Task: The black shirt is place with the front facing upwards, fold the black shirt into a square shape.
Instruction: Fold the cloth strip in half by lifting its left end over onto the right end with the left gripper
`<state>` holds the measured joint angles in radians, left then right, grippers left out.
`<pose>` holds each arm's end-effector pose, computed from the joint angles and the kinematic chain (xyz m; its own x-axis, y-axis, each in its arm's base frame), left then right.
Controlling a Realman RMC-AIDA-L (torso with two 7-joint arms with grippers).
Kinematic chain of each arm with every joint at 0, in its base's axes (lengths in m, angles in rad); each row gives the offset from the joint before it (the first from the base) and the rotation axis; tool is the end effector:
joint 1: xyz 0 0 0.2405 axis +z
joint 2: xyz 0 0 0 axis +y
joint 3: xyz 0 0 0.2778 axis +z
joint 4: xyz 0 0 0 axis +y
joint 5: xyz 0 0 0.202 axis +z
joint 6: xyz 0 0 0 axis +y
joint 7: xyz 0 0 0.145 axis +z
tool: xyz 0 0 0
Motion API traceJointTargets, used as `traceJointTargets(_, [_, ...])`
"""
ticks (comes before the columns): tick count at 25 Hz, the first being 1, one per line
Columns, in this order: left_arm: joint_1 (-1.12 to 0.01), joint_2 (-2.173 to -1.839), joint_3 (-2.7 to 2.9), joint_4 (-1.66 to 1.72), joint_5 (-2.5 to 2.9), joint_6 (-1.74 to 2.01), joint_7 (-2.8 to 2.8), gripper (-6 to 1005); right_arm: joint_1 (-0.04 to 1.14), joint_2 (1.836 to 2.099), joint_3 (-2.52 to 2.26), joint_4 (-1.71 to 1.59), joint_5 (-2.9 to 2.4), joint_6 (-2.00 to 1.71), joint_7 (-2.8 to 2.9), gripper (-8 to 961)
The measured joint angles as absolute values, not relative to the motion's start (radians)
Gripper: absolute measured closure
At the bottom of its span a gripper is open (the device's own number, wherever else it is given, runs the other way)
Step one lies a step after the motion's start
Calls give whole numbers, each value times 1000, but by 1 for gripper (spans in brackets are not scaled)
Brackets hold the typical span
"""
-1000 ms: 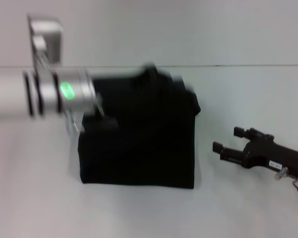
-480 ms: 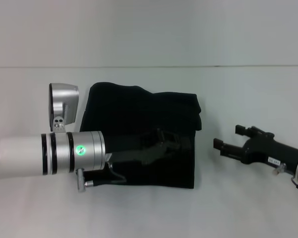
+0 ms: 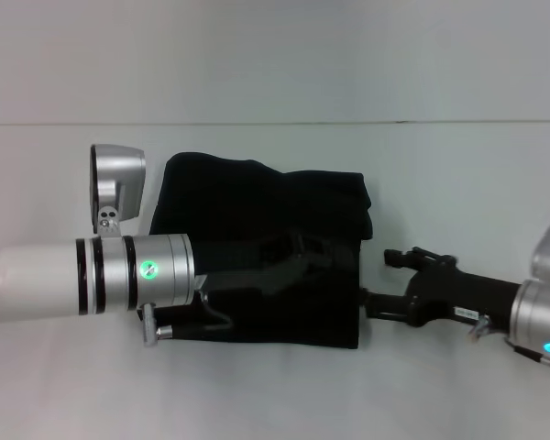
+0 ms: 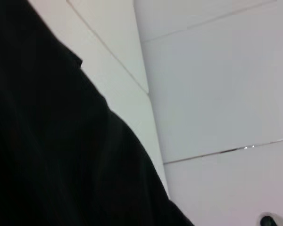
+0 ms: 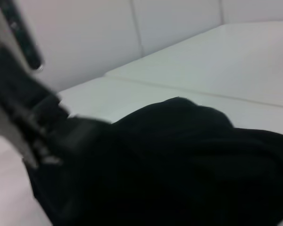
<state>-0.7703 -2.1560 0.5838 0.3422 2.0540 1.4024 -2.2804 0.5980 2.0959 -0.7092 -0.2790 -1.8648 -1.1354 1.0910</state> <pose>-0.2052 0.3565 -0.0919 0.0351 0.9516 0.3055 0.8701 -0.1795 0.4591 0.2975 0.3464 -0.0782 0.7867 -0.3808 -0.4859 -0.5618 -0.7680 -0.3075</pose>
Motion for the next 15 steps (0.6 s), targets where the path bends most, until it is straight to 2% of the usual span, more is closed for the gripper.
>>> traceJointTargets(6, [-771, -2151, 587, 342, 2046, 1418, -2279, 980, 653, 2099, -703, -239, -1818, -1061, 1090, 8])
traceJointTargets(15, [-769, -2152, 591, 342, 2047, 1426, -2263, 981, 811, 2106, -699, -165, -1754, -849, 1090, 9])
